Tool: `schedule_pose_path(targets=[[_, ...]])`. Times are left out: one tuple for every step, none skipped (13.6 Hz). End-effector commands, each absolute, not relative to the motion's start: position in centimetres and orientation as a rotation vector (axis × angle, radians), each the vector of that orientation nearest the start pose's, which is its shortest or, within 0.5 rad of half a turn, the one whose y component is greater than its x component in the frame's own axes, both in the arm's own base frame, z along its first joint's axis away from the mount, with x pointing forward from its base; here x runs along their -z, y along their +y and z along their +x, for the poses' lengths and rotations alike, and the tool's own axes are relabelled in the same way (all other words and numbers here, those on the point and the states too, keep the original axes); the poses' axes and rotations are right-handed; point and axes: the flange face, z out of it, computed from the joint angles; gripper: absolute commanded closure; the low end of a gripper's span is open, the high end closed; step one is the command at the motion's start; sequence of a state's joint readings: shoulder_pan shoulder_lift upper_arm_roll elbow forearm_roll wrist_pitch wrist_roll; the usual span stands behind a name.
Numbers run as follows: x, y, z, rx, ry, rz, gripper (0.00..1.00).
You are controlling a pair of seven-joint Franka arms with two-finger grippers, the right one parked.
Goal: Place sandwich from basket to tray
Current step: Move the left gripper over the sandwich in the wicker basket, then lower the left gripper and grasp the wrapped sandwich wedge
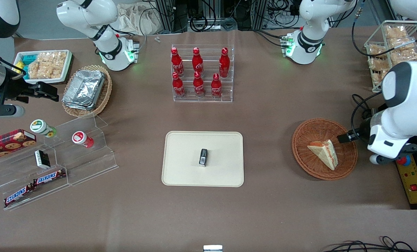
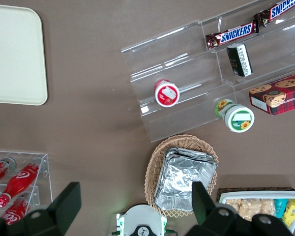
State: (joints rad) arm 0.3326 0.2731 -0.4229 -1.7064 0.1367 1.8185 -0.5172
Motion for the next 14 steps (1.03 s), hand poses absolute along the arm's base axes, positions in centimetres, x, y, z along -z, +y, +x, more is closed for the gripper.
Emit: schedule_pose_path(targets=[[-40.5,-1.1,60.8,-0.143,-0.827,-2.944,0.00],[-39.5,-1.1,60.9,-0.125,-0.943,-2.915,0.00],[-38.0,-0.7,61.1,-0.116,-1.043,-2.887,0.00],[-36.7,-0.1,61.0,-0.105,-1.119,-2.857,0.00],[-35.7,0.0,60.9,-0.087,-1.191,-2.836,0.00],[-34.6,0.0,60.9,-0.078,-1.253,-2.819,0.00],[-33.8,-0.1,61.0,-0.069,-1.274,-2.817,0.00],[-32.9,-0.2,61.0,-0.082,-1.270,-2.812,0.00],[-32.3,-0.2,61.0,-0.086,-1.264,-2.805,0.00],[-31.6,-0.4,61.2,-0.085,-1.274,-2.800,0.00],[-31.1,-0.4,61.3,-0.074,-1.283,-2.795,0.00],[-30.4,-0.4,61.2,-0.079,-1.277,-2.789,0.00],[-29.8,-0.5,61.0,-0.084,-1.266,-2.788,0.00],[-29.5,-0.6,61.1,-0.079,-1.267,-2.793,0.00]])
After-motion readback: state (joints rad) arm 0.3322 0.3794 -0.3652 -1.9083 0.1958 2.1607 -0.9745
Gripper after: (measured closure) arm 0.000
